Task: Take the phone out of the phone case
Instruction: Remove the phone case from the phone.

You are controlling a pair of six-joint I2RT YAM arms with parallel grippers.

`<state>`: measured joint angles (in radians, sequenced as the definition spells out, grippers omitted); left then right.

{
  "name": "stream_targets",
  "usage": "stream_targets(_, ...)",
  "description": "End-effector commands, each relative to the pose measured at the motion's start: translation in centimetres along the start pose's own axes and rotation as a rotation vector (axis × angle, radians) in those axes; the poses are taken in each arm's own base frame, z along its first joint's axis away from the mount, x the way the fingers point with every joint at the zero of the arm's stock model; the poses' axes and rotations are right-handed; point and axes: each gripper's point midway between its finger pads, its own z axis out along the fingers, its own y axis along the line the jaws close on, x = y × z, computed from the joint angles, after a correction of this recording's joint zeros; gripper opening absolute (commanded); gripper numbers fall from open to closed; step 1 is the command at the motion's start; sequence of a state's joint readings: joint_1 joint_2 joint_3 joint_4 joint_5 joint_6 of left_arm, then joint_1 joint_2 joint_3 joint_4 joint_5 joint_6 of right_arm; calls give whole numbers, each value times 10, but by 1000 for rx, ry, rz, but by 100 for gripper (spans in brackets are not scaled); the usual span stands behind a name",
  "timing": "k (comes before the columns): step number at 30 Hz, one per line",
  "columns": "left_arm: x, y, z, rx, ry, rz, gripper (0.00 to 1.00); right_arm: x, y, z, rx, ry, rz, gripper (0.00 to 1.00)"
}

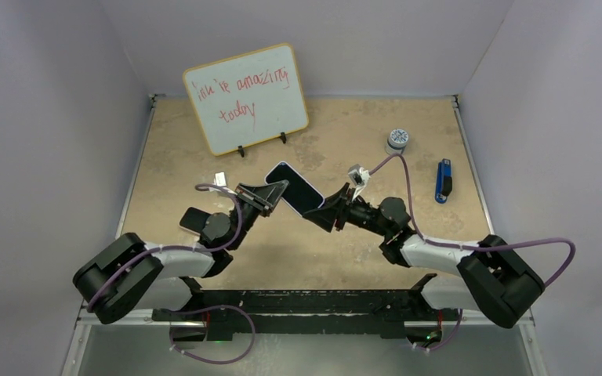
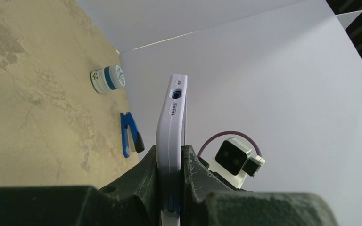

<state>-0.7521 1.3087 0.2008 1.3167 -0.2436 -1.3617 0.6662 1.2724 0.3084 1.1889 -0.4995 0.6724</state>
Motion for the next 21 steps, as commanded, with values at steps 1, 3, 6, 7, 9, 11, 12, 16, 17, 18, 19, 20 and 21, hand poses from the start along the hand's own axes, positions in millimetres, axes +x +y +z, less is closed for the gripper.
stream_targets(1,-14,-21,9,-4,-57,-21,0,-3,1,0,-12,29,-209,44)
stream_targets(3,-17,-23,7,-18,-61,-6,0,-2,-4,-1,14,36,-230,44)
stream_targets(6,-17,-23,4,-24,-56,4,0,-1,-8,0,25,47,-246,45)
stream_targets(7,-17,-25,4,-18,-52,4,0,0,-8,1,23,52,-246,46)
stream_targets(9,-15,-32,4,10,-40,19,0,2,-7,2,10,58,-241,51)
stream_targets(11,-14,-40,4,49,-30,51,0,6,-2,3,-25,68,-218,54)
stream_targets(12,-13,-42,3,61,-26,64,0,6,2,3,-48,66,-207,56)
stream_targets(16,-20,-47,-3,110,-60,96,0,5,14,4,-111,47,-134,64)
stream_targets(17,-22,-49,-5,133,-70,96,0,5,15,5,-113,44,-119,65)
stream_targets(18,-24,-52,-8,154,-78,91,0,5,17,4,-117,39,-105,67)
stream_targets(19,-25,-55,-10,176,-86,86,0,3,19,4,-128,30,-97,68)
stream_targets(20,-26,-59,-11,201,-91,83,0,3,21,2,-132,21,-87,69)
stream_targets(21,-26,-60,-12,207,-92,82,0,0,22,2,-130,11,-80,71)
